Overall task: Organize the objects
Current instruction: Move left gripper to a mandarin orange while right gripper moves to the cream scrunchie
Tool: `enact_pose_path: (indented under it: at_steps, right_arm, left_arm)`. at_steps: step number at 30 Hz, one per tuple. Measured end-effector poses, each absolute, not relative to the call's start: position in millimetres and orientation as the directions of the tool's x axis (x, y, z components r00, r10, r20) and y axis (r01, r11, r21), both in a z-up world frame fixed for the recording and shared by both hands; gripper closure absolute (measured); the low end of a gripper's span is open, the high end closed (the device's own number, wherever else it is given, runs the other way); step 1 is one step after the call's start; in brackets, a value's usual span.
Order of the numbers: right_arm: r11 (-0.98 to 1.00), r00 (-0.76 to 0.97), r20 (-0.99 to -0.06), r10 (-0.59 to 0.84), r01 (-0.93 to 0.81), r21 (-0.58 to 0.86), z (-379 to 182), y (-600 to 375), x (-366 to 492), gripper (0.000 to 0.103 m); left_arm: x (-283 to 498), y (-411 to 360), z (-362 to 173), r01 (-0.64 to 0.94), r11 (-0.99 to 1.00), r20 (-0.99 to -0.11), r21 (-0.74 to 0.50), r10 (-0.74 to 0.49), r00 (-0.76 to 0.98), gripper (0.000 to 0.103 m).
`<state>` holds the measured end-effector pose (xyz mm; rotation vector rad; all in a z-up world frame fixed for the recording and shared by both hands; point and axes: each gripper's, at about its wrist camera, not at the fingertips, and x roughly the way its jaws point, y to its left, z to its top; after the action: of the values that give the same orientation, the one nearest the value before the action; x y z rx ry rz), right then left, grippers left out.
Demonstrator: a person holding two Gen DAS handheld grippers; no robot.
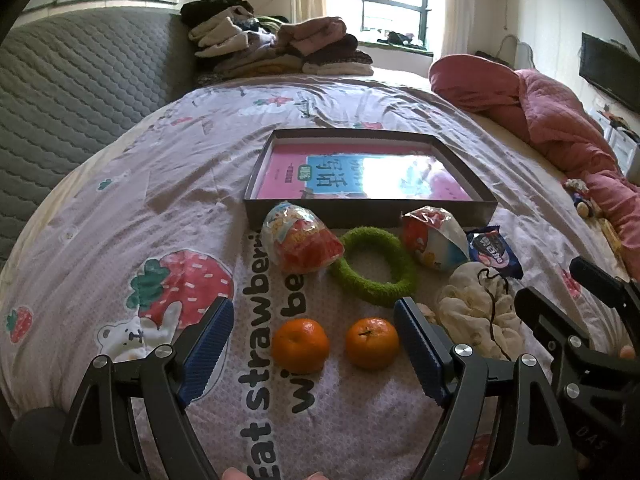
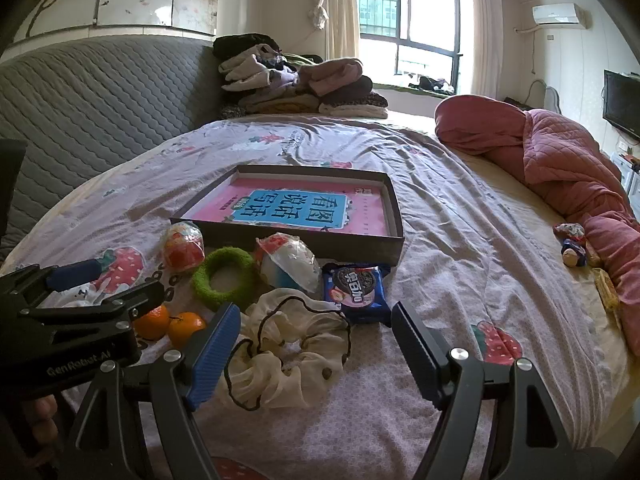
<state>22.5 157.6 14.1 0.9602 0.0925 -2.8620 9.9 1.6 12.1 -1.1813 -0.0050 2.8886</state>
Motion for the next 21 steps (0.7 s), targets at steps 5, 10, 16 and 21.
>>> enact_pose_path:
  at_steps: [5, 10, 16, 21]
  right_arm:
    - [-0.990, -0.789, -0.606, -0.105, 0.142, -0.013, 14.6, 157.9, 24.1, 0.026]
    - [-0.989, -0.784, -0.610, -0.114, 0.148, -0.006, 15.1, 159.0, 25.7, 0.026]
    - [-0.988, -0.779, -0.613, -0.128, 0.157, 0.006, 14.2, 161.7, 29.3, 0.026]
    - [-0.985, -0.759, -0.637, -0.136, 0.170, 0.008, 7.9, 161.5, 30.6, 0.026]
  left_arm:
    - [11.2, 2.1, 12.4, -0.017, -1.000, -0.702, -0.010, 0.019, -0.712, 0.020]
    - [12.6, 0.7, 6.6, -0.012, -1.000, -0.716, -0.007, 0.013, -0.698, 0.020]
    - [18.0, -1.9, -3.7, -0.003, -1.000, -0.740, -0.002, 0.004, -0.673, 0.020]
    - [23.2, -4.3, -8.9, 0.001, -1.000, -0.749, 0.010, -0.008, -0.662, 0.020]
